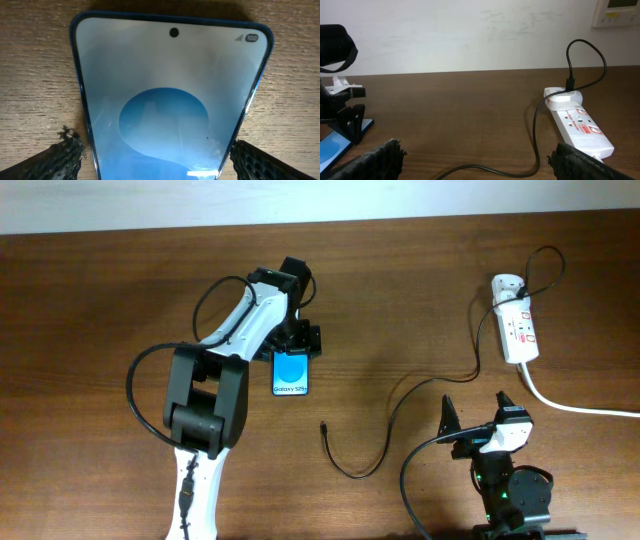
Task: Plug charger to phone and switch on socket
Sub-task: 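Lower the left gripper and close it on the phone's top edge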
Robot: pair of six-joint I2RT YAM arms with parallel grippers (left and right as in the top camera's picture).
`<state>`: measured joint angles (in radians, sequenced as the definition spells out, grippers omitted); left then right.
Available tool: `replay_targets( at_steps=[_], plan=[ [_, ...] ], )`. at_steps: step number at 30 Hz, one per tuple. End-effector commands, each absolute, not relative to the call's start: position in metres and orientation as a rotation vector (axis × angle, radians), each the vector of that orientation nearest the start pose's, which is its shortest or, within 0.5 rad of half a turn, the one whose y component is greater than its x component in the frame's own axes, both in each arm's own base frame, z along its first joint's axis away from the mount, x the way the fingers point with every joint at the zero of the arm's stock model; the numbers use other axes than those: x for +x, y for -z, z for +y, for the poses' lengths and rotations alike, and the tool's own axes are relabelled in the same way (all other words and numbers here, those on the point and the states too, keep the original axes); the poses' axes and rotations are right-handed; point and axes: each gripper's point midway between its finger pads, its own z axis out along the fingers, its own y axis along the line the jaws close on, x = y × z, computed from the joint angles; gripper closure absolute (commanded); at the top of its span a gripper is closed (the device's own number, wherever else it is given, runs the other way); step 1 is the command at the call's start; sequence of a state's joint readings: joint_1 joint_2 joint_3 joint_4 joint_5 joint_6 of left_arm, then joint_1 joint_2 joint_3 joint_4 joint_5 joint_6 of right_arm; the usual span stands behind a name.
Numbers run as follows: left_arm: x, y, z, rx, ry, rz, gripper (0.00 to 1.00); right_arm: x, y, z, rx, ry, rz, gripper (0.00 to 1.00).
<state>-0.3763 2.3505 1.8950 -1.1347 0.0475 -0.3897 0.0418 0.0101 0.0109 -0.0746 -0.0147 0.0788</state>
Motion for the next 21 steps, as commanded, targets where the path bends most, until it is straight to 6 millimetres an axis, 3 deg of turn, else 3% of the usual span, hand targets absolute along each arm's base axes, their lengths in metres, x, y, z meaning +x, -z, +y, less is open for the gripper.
replay_targets(
  at_steps=[1, 4, 21],
  plan=[
    [0.404, 0.007, -0.181, 0.032, 0.113, 3.206, 0.01, 0.246, -0.156, 0.01, 0.035, -0.094, 1.649, 0.02],
    [0.403, 0.008, -0.186, 0.051, 0.111, 3.202, 0.01, 0.246, -0.156, 0.01, 0.035, -0.094, 1.649, 0.02],
    [0.4, 0.018, -0.171, 0.053, -0.019, 3.198, 0.01, 0.246, -0.156, 0.01, 0.035, -0.094, 1.649, 0.02]
  ],
)
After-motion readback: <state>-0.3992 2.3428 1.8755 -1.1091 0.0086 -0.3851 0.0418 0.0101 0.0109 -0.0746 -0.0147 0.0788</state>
